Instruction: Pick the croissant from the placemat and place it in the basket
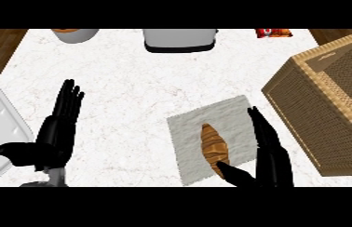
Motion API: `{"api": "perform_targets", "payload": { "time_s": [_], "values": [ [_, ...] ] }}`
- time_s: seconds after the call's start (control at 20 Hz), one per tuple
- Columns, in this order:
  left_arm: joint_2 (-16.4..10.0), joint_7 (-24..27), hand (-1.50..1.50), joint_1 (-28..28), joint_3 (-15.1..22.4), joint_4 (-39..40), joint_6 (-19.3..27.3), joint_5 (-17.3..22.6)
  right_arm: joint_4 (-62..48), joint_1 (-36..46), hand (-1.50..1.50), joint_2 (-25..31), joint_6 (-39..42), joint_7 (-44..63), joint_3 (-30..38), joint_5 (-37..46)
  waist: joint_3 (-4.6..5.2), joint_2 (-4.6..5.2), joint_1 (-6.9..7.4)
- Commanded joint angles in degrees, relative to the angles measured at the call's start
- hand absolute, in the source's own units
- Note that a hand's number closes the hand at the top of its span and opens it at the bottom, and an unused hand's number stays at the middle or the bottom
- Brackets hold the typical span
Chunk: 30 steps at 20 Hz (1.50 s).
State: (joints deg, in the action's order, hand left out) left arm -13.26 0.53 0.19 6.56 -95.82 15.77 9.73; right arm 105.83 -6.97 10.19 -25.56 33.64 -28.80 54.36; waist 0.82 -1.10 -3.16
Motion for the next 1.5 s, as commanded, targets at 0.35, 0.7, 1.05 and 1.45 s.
{"api": "perform_targets", "payload": {
  "time_s": [0.35, 0.7, 1.05, 1.45],
  "values": [
    [0.1, 0.9, 0.0, 0.5, 0.1, 0.1, -2.4, 1.6, 24.3, 2.4, -1.5, 0.5, 41.8, 31.7, -7.1, 2.5, -0.33, 0.73, 2.65],
    [2.2, -0.1, 0.0, -0.2, 2.9, -1.2, -0.3, -1.2, 26.5, 9.7, -1.5, -7.7, 55.7, 43.9, -7.2, 3.5, -0.58, 0.93, 3.45],
    [2.4, 0.3, 0.0, -2.5, 1.4, 2.0, -0.9, -0.8, 20.6, 10.9, -1.5, -10.1, 57.2, 44.3, -5.3, 5.2, -0.63, 1.2, 3.06],
    [1.7, -0.2, 0.0, -2.7, -0.2, 1.8, -2.4, -0.5, 17.9, 10.4, -1.5, -10.1, 51.4, 43.5, -6.3, 3.7, -0.77, 1.07, 3.17]
  ]
}}
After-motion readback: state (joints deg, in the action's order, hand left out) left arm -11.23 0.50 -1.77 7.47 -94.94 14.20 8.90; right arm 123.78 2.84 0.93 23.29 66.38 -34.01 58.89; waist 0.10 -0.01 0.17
